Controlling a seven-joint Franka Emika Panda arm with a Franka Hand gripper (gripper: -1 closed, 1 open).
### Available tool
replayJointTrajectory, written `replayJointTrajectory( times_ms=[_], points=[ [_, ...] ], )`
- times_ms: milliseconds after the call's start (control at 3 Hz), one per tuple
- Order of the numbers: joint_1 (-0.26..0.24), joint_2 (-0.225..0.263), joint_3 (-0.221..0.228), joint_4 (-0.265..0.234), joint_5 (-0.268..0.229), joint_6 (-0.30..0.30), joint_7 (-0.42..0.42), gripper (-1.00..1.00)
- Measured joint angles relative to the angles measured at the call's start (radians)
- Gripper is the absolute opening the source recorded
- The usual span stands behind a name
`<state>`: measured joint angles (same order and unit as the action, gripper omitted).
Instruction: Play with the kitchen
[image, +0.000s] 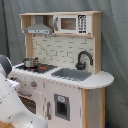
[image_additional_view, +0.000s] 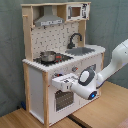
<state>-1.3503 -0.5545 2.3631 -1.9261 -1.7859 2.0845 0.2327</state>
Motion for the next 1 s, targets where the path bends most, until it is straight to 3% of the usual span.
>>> replayJointTrajectory(
  times_ms=[333, 667, 1000],
  points=[
    [0.0, -0.001, 0.0, 0.001, 0.0, 0.0, -0.104, -1.0],
    [-0.001, -0.001, 0.0, 0.01, 0.052, 0.007, -0.113, -1.0],
    [-0.001, -0.001, 0.0, 0.01, 0.056, 0.007, -0.111, 1.0]
  ],
)
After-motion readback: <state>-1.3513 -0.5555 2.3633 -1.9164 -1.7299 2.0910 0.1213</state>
